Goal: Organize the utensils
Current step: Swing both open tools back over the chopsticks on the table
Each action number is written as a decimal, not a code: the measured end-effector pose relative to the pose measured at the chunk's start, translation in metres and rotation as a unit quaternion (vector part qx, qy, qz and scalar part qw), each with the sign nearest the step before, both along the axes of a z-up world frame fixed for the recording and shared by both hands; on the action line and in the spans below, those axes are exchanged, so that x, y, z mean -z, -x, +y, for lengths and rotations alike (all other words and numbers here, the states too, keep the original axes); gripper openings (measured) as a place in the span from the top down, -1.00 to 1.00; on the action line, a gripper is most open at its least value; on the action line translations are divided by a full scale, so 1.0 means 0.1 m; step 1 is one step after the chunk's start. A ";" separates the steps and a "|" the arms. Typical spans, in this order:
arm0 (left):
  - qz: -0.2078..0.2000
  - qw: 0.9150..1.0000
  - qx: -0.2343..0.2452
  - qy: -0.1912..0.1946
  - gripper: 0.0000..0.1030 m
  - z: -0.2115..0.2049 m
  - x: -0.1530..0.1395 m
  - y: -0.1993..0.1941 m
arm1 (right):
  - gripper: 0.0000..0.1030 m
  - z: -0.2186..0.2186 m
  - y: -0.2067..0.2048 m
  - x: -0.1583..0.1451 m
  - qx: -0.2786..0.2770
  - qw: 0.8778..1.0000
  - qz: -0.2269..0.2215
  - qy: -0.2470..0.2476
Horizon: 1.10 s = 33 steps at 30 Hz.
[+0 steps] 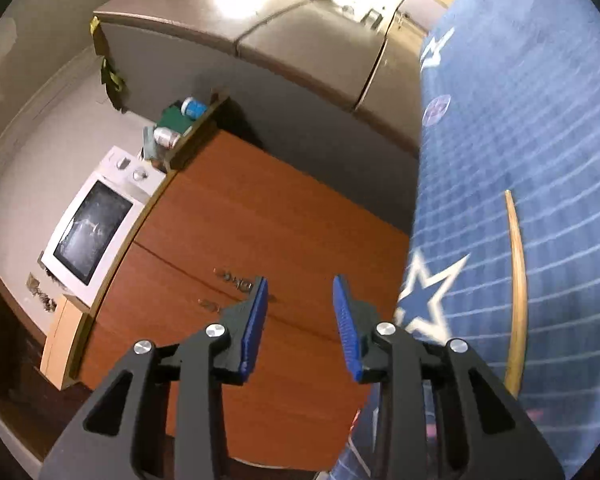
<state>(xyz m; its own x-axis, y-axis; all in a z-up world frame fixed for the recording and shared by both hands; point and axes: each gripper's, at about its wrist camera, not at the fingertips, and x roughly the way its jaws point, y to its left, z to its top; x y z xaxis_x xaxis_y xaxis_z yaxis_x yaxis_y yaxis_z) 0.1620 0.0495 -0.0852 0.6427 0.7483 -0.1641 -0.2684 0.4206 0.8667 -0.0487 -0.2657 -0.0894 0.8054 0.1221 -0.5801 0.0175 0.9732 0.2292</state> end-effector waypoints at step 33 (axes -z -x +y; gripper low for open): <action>-0.094 0.895 0.236 0.367 -0.25 -0.82 -0.94 0.44 | -0.26 0.80 -2.03 -1.55 -0.132 0.944 -0.234 0.192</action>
